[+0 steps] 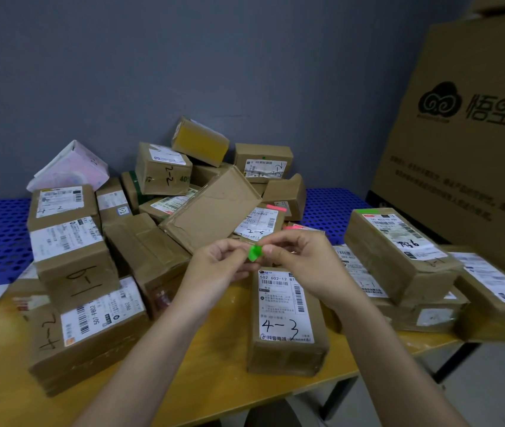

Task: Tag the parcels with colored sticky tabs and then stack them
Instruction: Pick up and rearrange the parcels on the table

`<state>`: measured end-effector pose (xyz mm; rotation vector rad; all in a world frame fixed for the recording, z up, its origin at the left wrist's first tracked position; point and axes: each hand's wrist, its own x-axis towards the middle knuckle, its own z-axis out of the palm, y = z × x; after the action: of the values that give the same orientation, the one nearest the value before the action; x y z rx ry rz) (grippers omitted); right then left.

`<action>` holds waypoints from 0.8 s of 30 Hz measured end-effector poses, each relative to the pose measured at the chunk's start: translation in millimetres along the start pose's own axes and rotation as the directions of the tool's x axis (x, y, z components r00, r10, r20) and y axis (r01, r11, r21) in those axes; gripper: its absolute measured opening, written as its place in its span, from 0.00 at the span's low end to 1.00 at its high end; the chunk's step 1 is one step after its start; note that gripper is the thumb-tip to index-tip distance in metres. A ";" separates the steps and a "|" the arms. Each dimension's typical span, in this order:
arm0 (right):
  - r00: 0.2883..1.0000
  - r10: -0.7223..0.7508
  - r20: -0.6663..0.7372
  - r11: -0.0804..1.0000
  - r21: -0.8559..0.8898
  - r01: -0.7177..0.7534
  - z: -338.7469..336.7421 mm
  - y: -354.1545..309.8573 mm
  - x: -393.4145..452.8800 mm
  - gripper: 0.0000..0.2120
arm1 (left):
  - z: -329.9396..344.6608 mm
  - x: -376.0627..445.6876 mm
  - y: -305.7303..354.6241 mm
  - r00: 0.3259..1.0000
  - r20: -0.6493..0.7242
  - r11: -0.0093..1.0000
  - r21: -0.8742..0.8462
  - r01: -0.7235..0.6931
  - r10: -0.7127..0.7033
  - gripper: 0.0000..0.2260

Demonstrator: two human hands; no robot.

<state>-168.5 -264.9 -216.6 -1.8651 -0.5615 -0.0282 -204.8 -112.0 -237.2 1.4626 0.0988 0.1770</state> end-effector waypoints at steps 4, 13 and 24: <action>0.992 -0.123 -0.040 0.929 -0.357 0.101 4.4 1.0 -2.1 0.06 | 2.5 -1.2 -1.2 1.000 0.004 1.000 0.007 -0.020 0.020 0.04; 0.993 -0.109 0.048 0.973 -0.197 0.117 -2.8 -6.1 3.2 0.02 | 1.5 3.7 1.1 0.994 0.075 0.994 -0.078 0.079 -0.073 0.06; 0.977 0.093 0.193 0.981 0.147 -0.123 -18.0 0.6 10.7 0.04 | -4.8 6.5 2.2 0.987 0.160 0.999 -0.012 0.031 -0.029 0.02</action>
<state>-154.2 -277.2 -207.5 -1.7498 -0.5711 0.2580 -199.4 -106.0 -235.3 1.4547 -0.0105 0.0352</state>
